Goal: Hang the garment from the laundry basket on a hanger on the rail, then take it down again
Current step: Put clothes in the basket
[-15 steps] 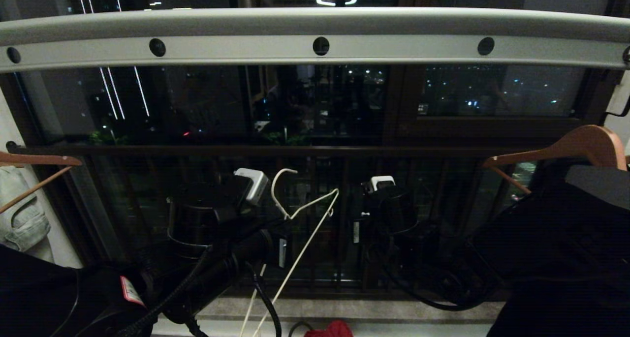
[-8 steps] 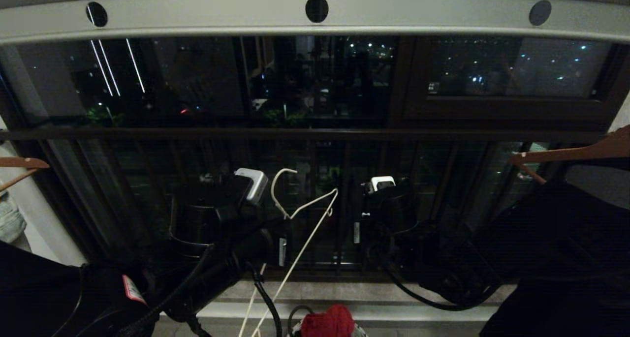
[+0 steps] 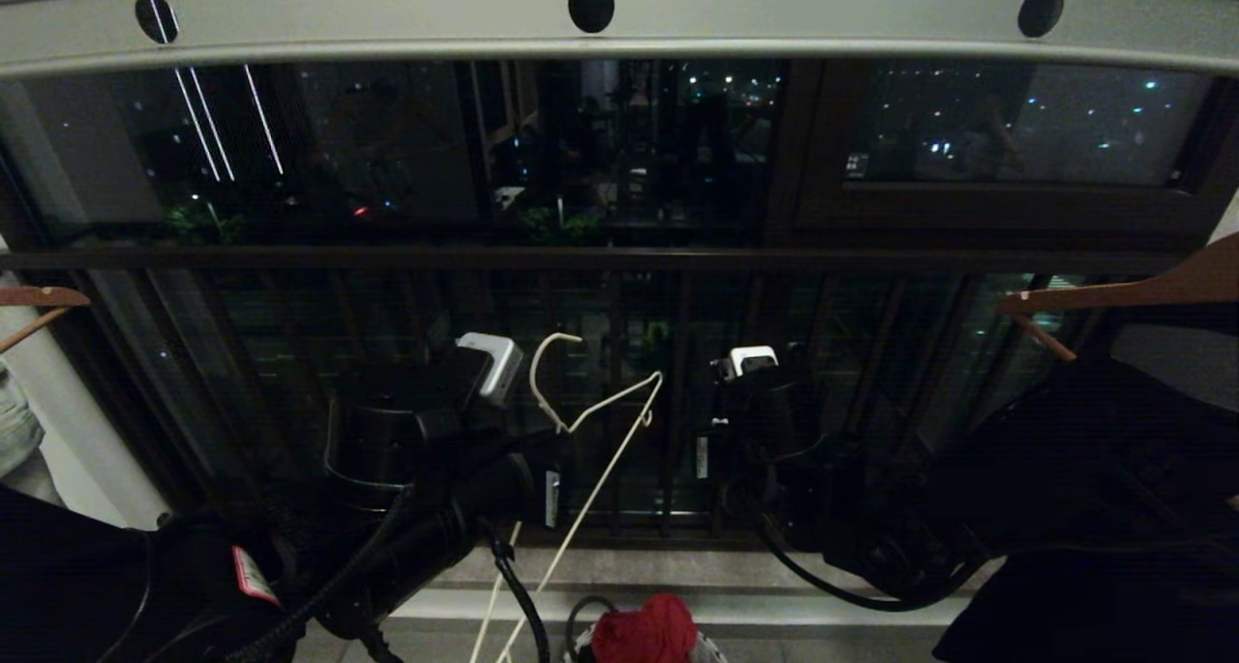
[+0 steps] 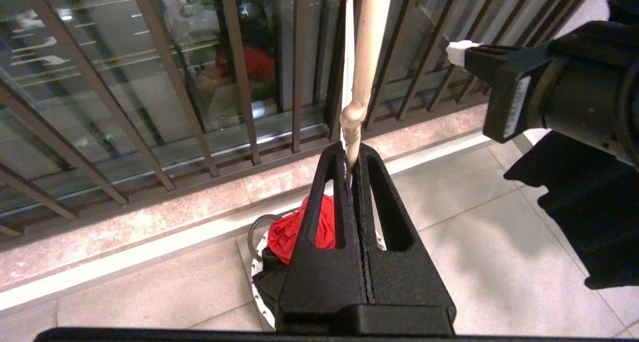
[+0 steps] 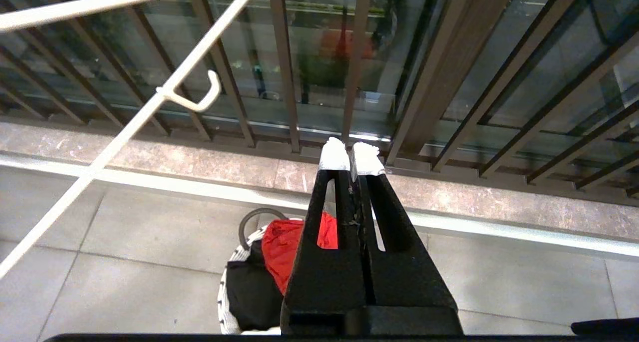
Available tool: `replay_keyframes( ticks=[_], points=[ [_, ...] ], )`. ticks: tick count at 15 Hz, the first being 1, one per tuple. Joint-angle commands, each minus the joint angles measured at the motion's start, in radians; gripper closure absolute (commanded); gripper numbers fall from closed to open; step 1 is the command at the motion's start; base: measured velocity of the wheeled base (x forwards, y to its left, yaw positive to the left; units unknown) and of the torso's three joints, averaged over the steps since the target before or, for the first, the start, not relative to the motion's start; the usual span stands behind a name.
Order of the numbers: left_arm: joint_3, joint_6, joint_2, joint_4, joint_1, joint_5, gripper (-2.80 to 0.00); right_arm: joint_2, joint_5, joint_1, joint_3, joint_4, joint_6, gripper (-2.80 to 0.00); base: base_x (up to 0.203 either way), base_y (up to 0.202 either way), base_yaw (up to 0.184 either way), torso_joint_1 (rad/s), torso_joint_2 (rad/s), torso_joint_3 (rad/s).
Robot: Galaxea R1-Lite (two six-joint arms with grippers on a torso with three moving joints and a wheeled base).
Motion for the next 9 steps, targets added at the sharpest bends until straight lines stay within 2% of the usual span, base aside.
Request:
replay_keyframes(
  ticks=[1,9],
  points=[
    [-0.003,-0.003,0.004,-0.005,0.003,0.003,0.0,0.001,-0.003,0.002,0.0,-0.005,-0.002,0.0,0.0,0.0,0.0,-0.04,0.05,0.04],
    [-0.001,-0.003,0.005,-0.005,0.005,0.003,0.0,0.001,-0.003,0.001,0.003,-0.004,-0.005,0.0,0.0,0.0,0.0,-0.116,0.26,0.134]
  ],
)
